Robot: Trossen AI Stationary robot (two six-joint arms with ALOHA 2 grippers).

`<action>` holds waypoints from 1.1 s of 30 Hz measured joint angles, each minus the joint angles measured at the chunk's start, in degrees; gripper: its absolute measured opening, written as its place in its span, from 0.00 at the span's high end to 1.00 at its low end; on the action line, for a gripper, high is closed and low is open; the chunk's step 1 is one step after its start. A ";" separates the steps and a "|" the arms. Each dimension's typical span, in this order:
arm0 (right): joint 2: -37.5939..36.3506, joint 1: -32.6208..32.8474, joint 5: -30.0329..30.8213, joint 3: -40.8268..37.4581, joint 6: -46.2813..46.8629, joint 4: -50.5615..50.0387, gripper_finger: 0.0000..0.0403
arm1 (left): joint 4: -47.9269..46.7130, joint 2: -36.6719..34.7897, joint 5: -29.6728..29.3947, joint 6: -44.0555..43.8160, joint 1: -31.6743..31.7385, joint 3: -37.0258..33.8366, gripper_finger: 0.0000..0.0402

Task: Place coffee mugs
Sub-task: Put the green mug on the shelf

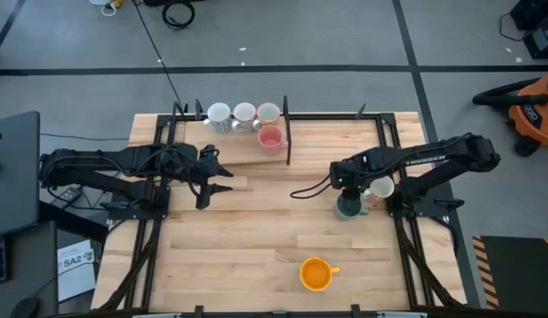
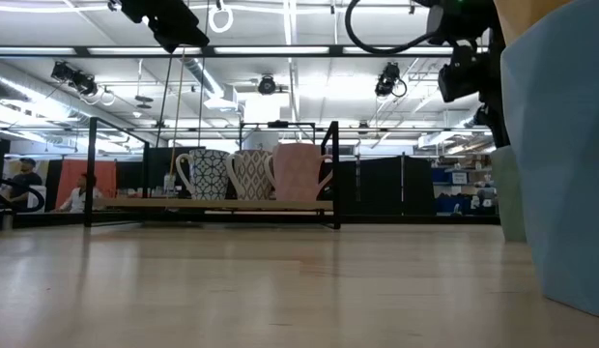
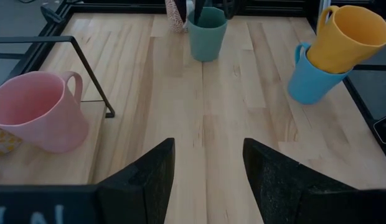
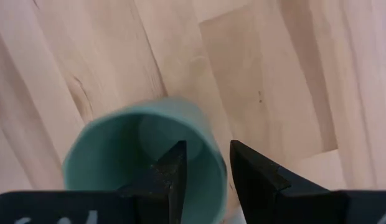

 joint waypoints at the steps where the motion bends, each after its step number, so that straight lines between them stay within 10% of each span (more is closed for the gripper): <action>1: 0.00 0.00 -0.21 -0.38 0.12 0.31 0.68 | 0.00 0.01 0.00 0.00 0.00 0.00 0.51; 14: 0.02 0.00 -0.93 -3.28 3.33 2.75 0.71 | -0.02 0.01 -0.99 0.00 0.00 0.00 0.51; 23: 0.02 0.02 -0.83 -3.28 13.26 3.52 0.94 | -0.04 0.00 -16.15 0.02 0.00 0.00 0.51; 33: 0.12 1.21 -1.01 -2.64 23.02 13.14 0.92 | -0.15 0.00 -24.40 0.17 0.02 0.00 0.51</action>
